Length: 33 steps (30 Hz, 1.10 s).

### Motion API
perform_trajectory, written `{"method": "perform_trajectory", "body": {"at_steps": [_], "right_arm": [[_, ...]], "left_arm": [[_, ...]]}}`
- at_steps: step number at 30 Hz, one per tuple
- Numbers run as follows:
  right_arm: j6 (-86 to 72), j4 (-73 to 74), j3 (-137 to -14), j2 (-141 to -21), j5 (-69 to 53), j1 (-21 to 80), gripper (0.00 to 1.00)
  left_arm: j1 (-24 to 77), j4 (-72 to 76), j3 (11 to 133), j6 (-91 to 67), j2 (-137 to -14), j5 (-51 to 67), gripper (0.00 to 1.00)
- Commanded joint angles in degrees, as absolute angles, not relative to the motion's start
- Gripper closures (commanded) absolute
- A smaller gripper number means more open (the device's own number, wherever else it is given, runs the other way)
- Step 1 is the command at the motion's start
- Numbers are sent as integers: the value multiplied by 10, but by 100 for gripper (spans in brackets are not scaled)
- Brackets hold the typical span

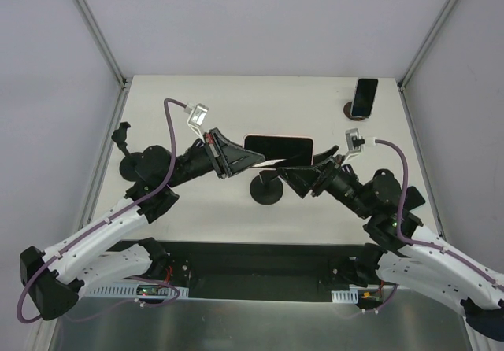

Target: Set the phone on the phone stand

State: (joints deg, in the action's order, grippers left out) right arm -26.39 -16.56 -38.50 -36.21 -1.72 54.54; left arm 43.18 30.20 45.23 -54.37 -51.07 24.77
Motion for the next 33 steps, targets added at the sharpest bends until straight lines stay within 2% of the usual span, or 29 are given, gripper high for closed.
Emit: {"method": "perform_trajectory", "body": {"at_steps": [1, 4, 7, 9, 10, 11, 12, 13, 15, 16, 18, 20, 22, 23, 25, 26, 27, 29, 33], "right_arm": [[-301, -236, -380, -363, -4, 536, 21], [-321, -267, -366, -366, -4, 528, 25], [-323, -311, -359, -377, -20, 519, 38], [-319, -315, -360, -391, -44, 512, 64], [-314, -321, -361, -395, -54, 510, 87], [-308, -320, -361, -396, -65, 507, 99], [-287, -320, -361, -397, -94, 505, 99], [-273, -316, -364, -396, -113, 502, 99], [-224, -278, -374, -376, -163, 489, 99], [-207, -219, -381, -367, -177, 483, 99], [-164, -146, -423, -352, -223, 466, 99], [-106, -49, -466, -351, -254, 461, 99], [-70, 13, -489, -354, -322, 461, 99], [-63, 25, -500, -359, -346, 459, 99], [-51, 43, -519, -362, -403, 460, 99], [-47, 47, -523, -365, -413, 460, 99], [-41, 57, -533, -367, -424, 460, 99], [-34, 86, -541, -377, -425, 460, 99], [-33, 98, -542, -377, -425, 461, 99]], "left_arm": [[446, 403, 444, -551, -497, 279, 100], [452, 416, 426, -552, -492, 272, 100], [454, 420, 416, -546, -491, 280, 100], [454, 419, 411, -541, -492, 286, 100], [454, 416, 408, -535, -491, 293, 100], [454, 402, 410, -529, -487, 294, 100], [454, 378, 414, -519, -484, 293, 99], [454, 305, 431, -486, -481, 294, 83], [454, 229, 453, -445, -467, 287, 60], [455, 153, 474, -404, -462, 282, 43], [454, 72, 499, -353, -451, 270, 26], [454, -13, 532, -281, -447, 272, 14], [454, -41, 558, -229, -463, 328, 12], [454, -63, 569, -216, -476, 358, 15], [454, -89, 609, -191, -535, 457, 37], [454, -107, 622, -186, -555, 487, 57], [454, -108, 638, -187, -573, 514, 61], [460, -107, 644, -197, -609, 532, 62], [515, -105, 645, -164, -628, 555, 47]]}}
